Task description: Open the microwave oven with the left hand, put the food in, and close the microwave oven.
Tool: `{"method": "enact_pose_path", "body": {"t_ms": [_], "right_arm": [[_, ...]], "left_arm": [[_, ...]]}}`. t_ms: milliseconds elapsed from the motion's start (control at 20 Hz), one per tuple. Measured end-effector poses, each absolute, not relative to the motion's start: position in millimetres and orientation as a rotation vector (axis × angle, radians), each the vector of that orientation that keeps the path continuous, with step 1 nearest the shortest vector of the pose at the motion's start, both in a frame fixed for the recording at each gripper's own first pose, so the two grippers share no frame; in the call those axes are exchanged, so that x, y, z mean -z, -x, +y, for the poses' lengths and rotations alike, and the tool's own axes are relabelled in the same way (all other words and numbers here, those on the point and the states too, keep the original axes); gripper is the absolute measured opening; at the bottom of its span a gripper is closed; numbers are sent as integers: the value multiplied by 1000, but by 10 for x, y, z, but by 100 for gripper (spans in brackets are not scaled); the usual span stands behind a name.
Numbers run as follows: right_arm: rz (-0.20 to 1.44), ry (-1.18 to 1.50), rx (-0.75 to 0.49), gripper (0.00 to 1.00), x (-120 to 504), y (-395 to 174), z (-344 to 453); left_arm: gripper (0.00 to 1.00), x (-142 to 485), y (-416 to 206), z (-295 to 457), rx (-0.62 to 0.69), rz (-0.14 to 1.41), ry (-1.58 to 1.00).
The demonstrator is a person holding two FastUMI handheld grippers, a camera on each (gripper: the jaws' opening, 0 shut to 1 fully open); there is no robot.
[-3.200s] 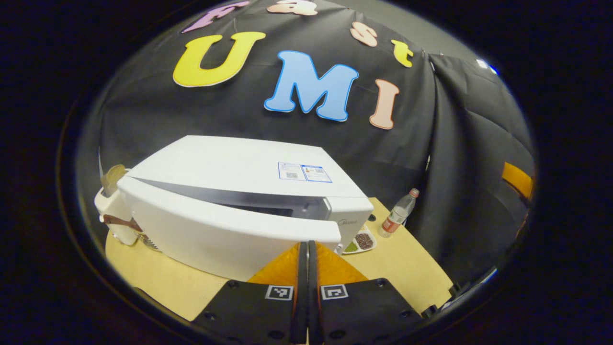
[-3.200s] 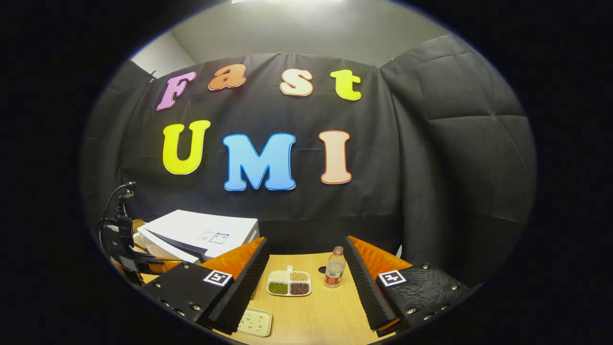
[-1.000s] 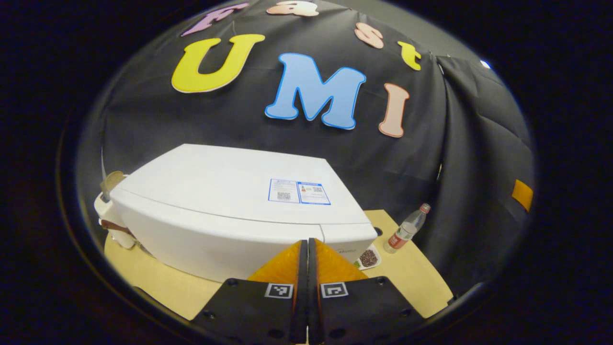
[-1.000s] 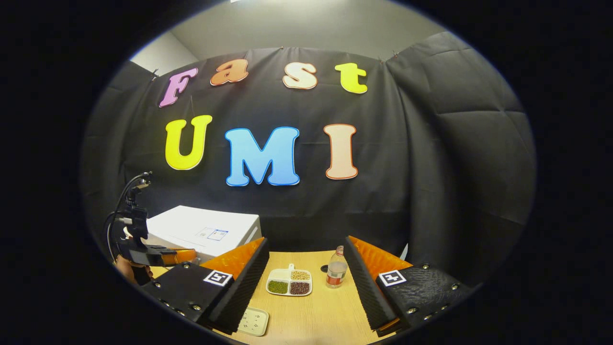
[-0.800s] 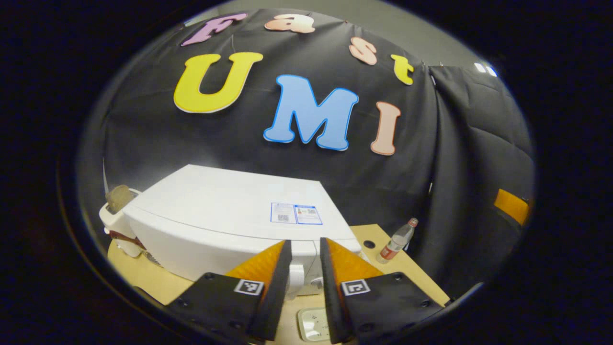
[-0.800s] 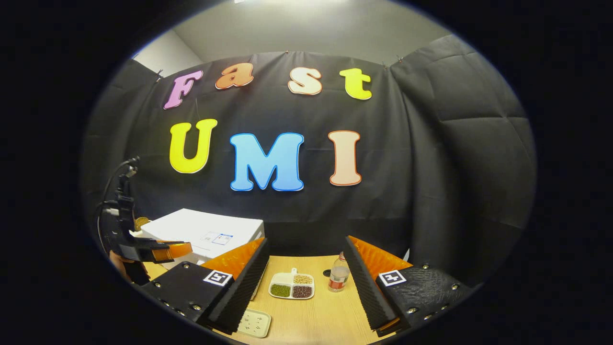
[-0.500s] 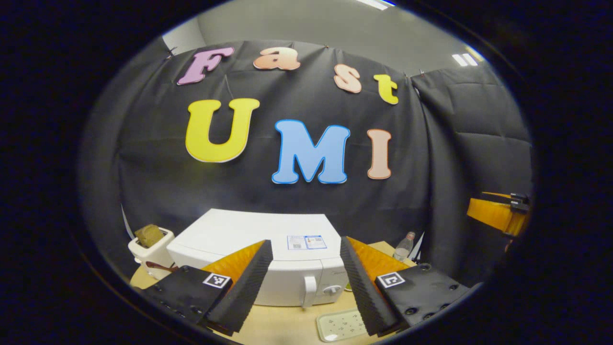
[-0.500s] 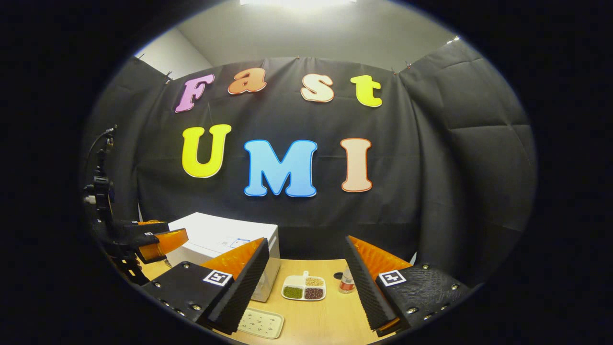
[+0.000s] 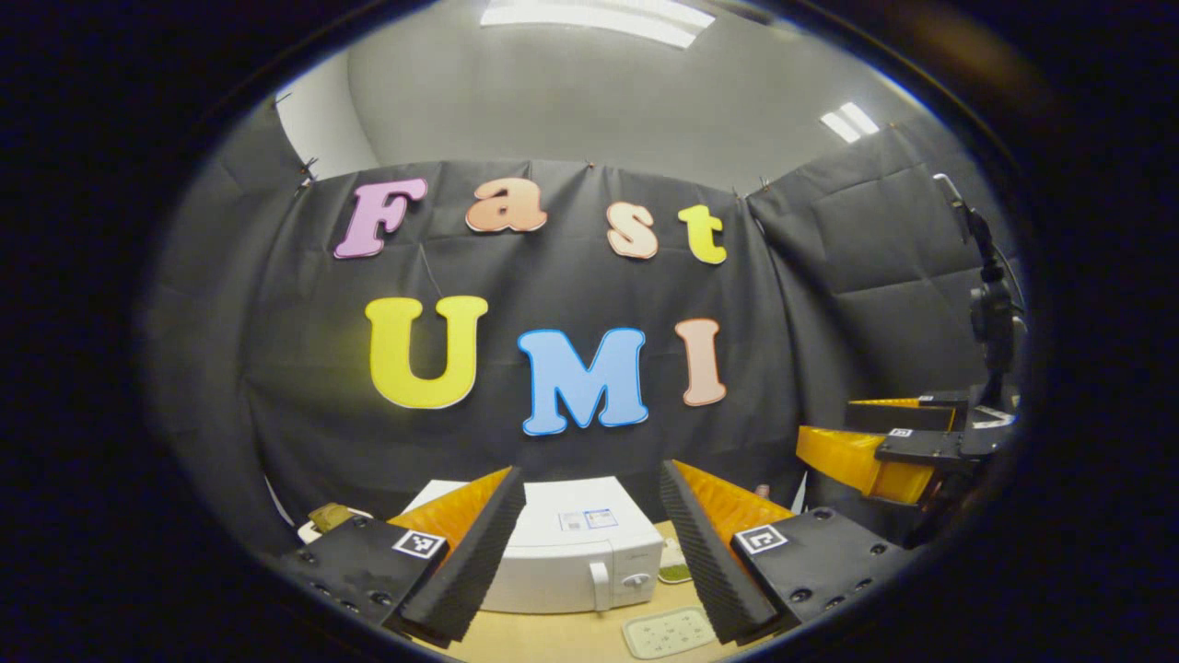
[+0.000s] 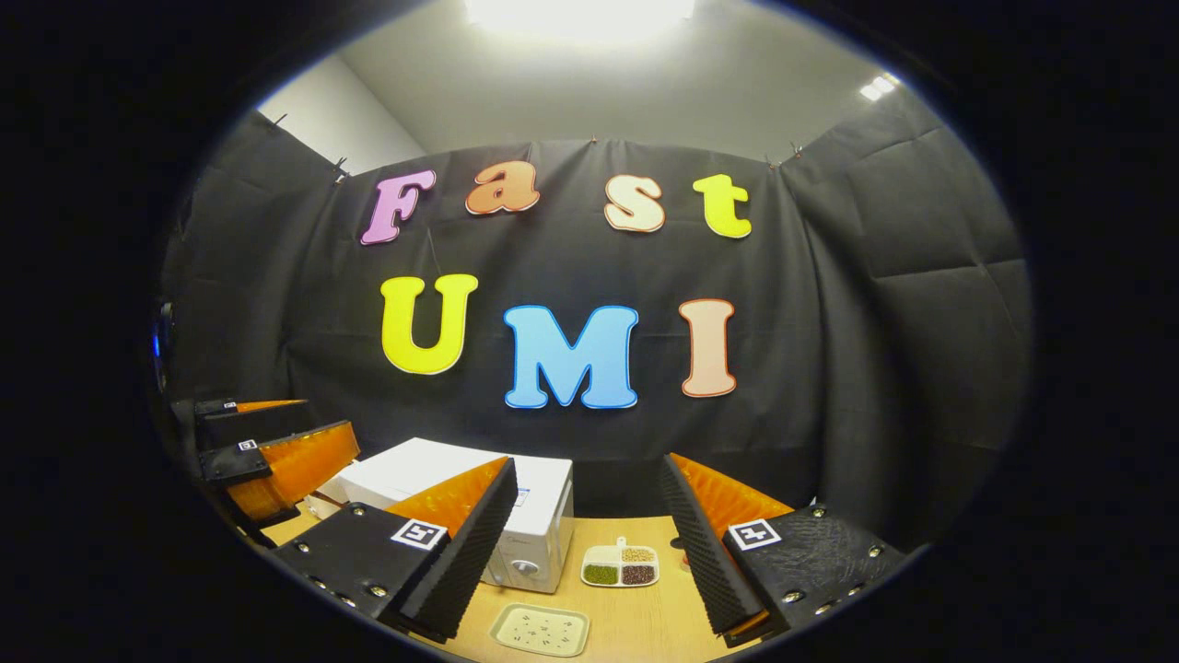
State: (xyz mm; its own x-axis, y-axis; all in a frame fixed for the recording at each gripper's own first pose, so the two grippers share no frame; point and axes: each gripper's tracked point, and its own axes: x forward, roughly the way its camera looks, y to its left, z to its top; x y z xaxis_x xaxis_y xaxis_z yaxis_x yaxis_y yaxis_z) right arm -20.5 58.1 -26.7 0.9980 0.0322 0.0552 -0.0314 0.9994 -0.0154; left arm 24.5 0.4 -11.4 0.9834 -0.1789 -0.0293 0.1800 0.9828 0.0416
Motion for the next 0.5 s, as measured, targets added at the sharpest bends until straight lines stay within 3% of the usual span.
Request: {"method": "enact_pose_path", "body": {"t_ms": [500], "right_arm": [[-60, 8, 47, 95, 33, 517, 740]], "left_arm": [[98, -291, -77, 111, 236, -33, 20]]}}
